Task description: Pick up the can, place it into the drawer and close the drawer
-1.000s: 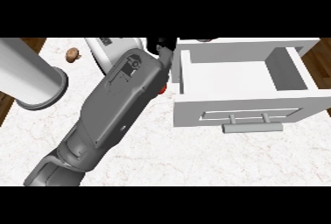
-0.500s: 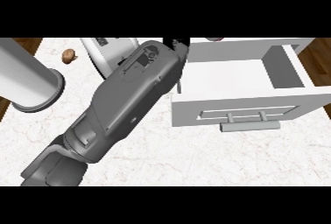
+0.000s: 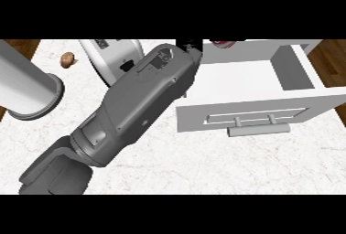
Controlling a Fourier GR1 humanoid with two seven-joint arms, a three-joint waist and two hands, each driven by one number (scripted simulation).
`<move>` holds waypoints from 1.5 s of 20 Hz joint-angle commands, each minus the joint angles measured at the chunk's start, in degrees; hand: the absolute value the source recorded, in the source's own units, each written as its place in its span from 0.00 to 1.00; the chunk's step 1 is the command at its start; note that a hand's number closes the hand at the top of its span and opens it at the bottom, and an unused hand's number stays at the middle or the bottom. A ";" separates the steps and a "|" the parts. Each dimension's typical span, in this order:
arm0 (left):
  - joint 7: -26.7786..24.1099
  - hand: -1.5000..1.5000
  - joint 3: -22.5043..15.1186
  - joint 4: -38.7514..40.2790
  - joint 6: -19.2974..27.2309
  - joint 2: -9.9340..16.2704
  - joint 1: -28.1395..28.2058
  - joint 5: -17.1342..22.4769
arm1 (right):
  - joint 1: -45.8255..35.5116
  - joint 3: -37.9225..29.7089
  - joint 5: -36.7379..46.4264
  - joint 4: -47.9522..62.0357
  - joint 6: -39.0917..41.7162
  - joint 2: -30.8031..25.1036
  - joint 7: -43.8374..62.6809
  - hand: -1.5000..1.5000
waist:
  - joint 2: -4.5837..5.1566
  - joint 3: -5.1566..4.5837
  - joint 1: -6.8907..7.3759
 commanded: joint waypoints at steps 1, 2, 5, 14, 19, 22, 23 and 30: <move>-1.42 1.00 -3.15 3.56 0.71 0.00 -1.49 2.39 | 0.32 0.57 -0.44 -2.24 -0.71 0.75 1.35 0.00 | 0.21 0.02 -0.88; -1.41 1.00 -3.87 4.42 2.17 0.00 -2.46 2.92 | -0.17 0.07 -0.70 -0.07 0.99 -0.98 0.55 0.00 | 0.46 0.07 -1.87; -4.50 0.00 -3.43 5.46 -0.98 0.00 1.14 3.63 | 3.45 -1.77 -3.13 -1.60 2.34 0.58 -0.32 0.00 | -0.02 0.01 -0.71; -3.74 0.00 -8.28 7.03 5.31 0.00 -1.71 8.05 | -1.03 0.20 1.96 2.83 2.00 -0.15 -1.43 0.00 | 0.35 0.05 -1.07; -6.03 0.00 -9.92 6.08 5.07 0.00 0.51 10.43 | -3.63 -0.57 0.10 0.66 -1.46 -3.15 2.69 0.00 | 0.31 -0.01 -0.62; -7.13 0.00 -9.36 7.67 5.80 0.00 -1.15 11.64 | -1.12 0.01 -1.09 -1.02 1.24 -0.98 0.71 0.00 | 0.36 0.01 -1.61; -8.00 0.00 -9.93 6.83 5.59 0.00 0.08 12.10 | -1.61 0.03 0.62 -1.22 0.17 -0.31 0.61 0.00 | 0.32 0.00 -1.09; -11.79 0.00 -9.50 3.95 5.15 0.00 0.64 14.79 | -6.03 -0.27 12.64 -7.35 4.01 -5.15 -6.70 0.00 | 0.43 -0.04 -0.81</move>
